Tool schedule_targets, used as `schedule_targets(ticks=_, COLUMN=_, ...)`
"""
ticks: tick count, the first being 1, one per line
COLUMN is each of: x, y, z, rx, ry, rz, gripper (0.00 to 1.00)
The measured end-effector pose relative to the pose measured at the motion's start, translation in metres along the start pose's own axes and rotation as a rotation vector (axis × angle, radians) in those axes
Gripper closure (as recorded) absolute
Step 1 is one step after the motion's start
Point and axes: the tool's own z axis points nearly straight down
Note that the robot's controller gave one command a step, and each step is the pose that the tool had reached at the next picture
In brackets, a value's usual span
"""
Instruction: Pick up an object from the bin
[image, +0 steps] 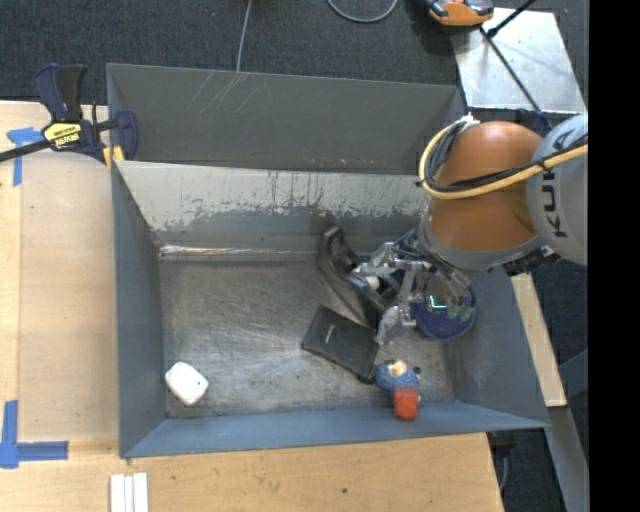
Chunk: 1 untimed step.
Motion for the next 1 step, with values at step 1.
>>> schedule_targets(ticks=1, x=-0.0256, y=-0.0155, z=0.0464, rx=-0.001, ry=-0.027, rz=-0.173, gripper=0.00)
